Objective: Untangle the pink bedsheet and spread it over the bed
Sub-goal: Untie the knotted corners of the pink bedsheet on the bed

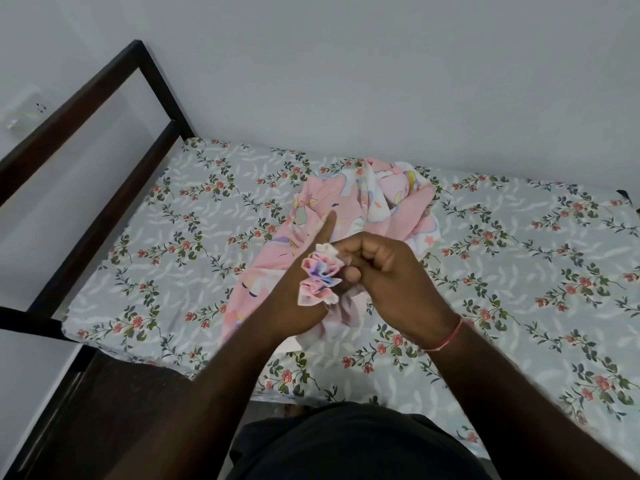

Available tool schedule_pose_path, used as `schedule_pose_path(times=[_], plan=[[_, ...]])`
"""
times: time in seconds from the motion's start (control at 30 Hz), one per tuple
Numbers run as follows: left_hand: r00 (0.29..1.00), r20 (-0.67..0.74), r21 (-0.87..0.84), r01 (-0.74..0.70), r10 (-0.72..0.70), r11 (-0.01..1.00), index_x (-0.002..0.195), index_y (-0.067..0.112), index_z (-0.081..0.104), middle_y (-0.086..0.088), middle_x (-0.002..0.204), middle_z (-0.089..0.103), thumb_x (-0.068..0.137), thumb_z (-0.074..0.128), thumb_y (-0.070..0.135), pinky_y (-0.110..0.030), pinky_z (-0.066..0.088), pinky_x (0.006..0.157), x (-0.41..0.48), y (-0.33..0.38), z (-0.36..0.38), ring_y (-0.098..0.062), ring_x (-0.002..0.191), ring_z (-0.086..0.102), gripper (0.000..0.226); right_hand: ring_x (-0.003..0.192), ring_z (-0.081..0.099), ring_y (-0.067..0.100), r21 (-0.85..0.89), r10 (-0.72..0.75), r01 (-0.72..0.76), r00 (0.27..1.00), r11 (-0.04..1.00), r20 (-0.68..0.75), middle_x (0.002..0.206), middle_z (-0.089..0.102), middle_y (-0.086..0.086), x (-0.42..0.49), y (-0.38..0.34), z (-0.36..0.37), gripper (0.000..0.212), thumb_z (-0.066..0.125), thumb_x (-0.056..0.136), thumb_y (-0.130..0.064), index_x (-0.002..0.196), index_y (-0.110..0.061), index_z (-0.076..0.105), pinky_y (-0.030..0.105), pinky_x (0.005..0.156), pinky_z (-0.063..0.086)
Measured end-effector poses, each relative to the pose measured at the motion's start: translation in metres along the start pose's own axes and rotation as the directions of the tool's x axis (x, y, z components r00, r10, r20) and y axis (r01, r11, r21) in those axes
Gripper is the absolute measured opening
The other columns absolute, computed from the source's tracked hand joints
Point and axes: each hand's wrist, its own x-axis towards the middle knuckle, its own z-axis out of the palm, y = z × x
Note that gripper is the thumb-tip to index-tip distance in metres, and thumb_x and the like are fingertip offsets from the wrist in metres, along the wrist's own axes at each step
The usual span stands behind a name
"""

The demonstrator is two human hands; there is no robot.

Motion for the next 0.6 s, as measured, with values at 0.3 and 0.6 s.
schedule_pose_path(times=[0.3,0.6], plan=[[0.921,-0.212,0.427,-0.213,0.326,0.879,0.089,0.0,0.06,-0.003,0.086,0.065,0.081,0.058,0.037,-0.036,0.056,0.073,0.015,-0.023,-0.021,-0.015,0.076,0.065,0.038,0.047,0.04,0.001,-0.248,0.073,-0.02,0.976,0.969,0.207,0.053,0.053,-0.002,-0.004,-0.001,-0.018,0.008,0.059,0.092,-0.011,0.097,-0.013,0.053,0.015,0.051,0.032],[0.962,-0.102,0.236,-0.225,0.254,0.945,0.085,0.026,0.056,0.021,0.069,0.059,0.086,0.056,0.018,-0.006,0.04,0.066,0.016,-0.008,0.002,0.018,0.072,0.053,0.008,0.053,0.056,0.002,0.023,0.012,-0.005,0.943,1.0,-0.331,0.061,0.065,-0.004,0.009,-0.002,-0.006,0.011,0.067,0.086,-0.009,0.078,0.0,0.065,0.017,0.054,0.046]])
